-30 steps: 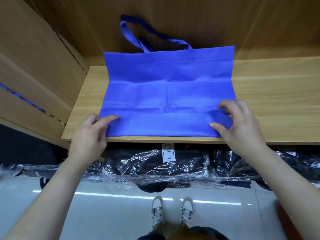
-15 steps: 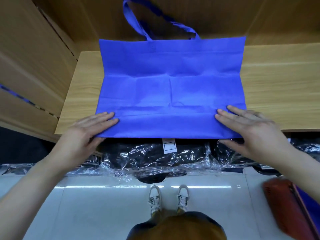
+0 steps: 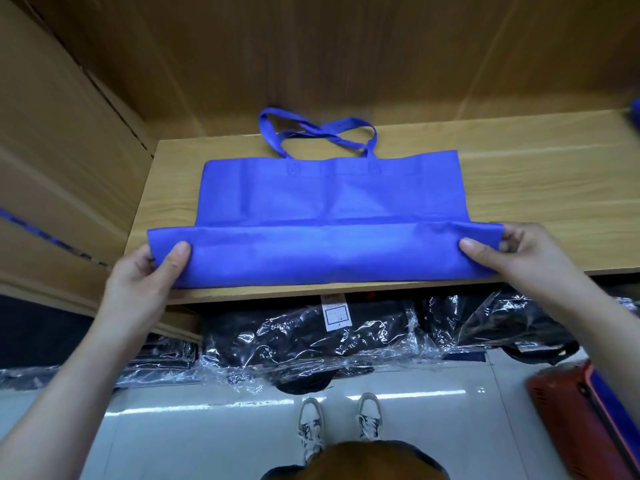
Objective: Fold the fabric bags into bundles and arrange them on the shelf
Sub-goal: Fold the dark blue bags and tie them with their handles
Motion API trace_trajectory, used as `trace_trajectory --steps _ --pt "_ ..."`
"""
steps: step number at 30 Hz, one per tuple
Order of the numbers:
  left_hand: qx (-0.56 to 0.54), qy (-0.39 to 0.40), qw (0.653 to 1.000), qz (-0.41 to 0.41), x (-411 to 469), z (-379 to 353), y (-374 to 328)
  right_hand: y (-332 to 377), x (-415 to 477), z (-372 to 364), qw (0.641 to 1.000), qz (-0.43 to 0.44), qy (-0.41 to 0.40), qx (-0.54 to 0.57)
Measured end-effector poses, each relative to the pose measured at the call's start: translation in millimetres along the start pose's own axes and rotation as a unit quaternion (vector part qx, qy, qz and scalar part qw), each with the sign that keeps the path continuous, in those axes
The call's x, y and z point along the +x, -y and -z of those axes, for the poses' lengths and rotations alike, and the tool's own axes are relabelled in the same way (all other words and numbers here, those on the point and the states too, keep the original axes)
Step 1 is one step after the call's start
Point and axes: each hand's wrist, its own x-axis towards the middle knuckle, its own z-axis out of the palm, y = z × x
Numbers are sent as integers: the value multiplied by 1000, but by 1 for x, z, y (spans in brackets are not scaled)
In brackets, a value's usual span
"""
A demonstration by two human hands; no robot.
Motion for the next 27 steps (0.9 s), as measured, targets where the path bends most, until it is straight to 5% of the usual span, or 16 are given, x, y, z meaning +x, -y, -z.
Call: trace_trajectory --steps 4,10,15,21,25,27 --pt "161 -89 983 -10 10 -14 6 -12 12 -15 987 2 -112 -116" --pt "401 -114 907 -52 14 -27 0 -8 5 -44 877 89 -224 -415" --pt "410 -130 899 -88 13 -28 2 -8 10 -46 859 71 -233 -450" --pt "339 -150 927 -57 13 -27 6 5 28 -37 849 -30 -177 -498" --pt "246 -156 957 8 14 -26 2 -2 21 -40 838 -16 -238 -490" --pt "269 -140 951 -59 17 -22 -1 -7 18 -44 857 5 -275 -435"
